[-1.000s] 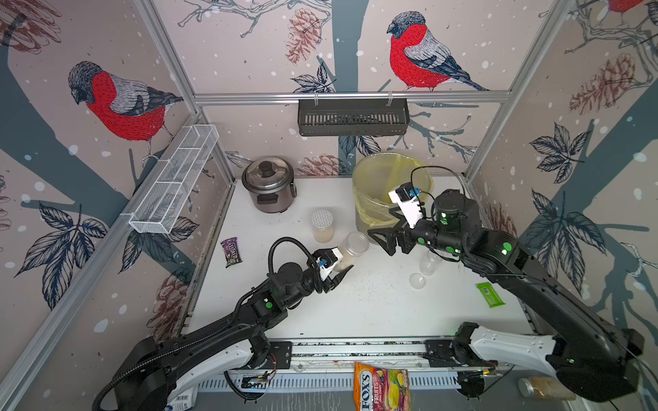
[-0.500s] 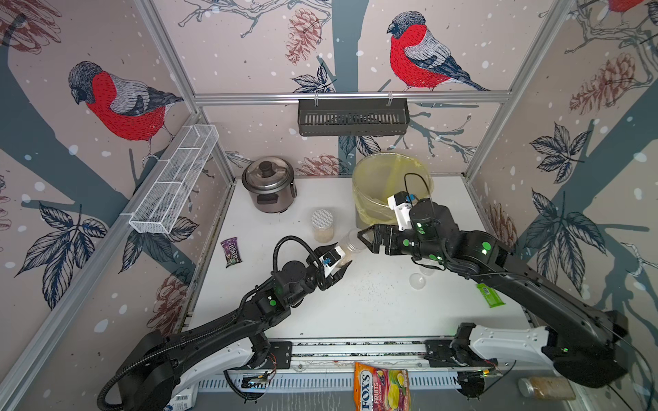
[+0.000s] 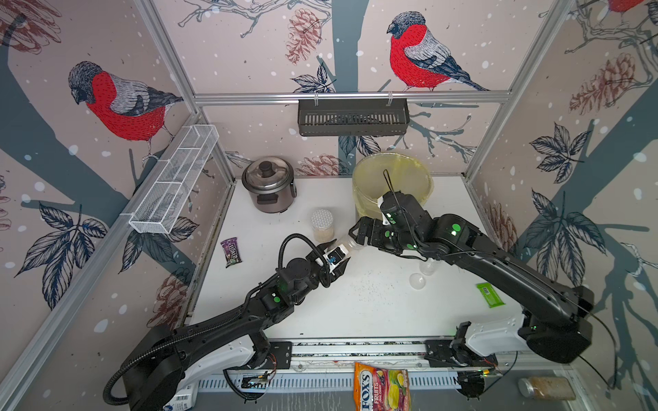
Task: Empty moldy rice from jars
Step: Unscrew the lid from the jar.
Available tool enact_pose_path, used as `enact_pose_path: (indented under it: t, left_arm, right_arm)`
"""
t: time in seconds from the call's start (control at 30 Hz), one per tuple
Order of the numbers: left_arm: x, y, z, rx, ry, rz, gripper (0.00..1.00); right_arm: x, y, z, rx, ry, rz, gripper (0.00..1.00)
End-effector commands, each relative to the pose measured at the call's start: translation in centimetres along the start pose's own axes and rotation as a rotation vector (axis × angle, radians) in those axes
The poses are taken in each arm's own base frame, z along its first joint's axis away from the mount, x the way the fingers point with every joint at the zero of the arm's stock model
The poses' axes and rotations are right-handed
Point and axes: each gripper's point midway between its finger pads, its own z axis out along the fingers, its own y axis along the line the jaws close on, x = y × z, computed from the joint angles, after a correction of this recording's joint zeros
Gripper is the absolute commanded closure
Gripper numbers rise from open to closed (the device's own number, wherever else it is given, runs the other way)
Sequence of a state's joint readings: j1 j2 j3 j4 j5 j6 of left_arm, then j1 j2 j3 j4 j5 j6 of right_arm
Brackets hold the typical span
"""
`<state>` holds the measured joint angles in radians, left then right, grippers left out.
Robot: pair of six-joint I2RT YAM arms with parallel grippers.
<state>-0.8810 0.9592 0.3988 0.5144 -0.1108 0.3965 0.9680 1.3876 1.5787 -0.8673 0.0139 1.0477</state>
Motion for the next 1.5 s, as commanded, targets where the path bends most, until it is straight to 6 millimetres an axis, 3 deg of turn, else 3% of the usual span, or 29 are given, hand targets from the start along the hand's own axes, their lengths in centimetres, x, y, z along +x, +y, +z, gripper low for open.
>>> enact_pose_path:
  t: [0.0,1.03,1.27,1.47]
  left_arm:
    - [-1.7,0.9,-0.2,-0.035,-0.063,0.013,1.0]
    - [-0.8,0.6,0.3,-0.031,-0.023,0.026,1.0]
    - [-0.7,0.5,0.3,-0.025,-0.019,0.025,1.0]
    - [-1.1,1.0,-0.1,-0.044,-0.046,-0.05,1.0]
  right_arm:
    - [0.0,-0.1,0.0,0.022,0.012,-0.014,0.07]
    - [0.7,-0.2,1.9,0.084,0.079,-0.102,0.22]
    - [0.8,-0.5,2.0,0.085,0.076,-0.109,0.32]
    - [0.3,-0.1,1.7,0.058,0.072,-0.162,0.47]
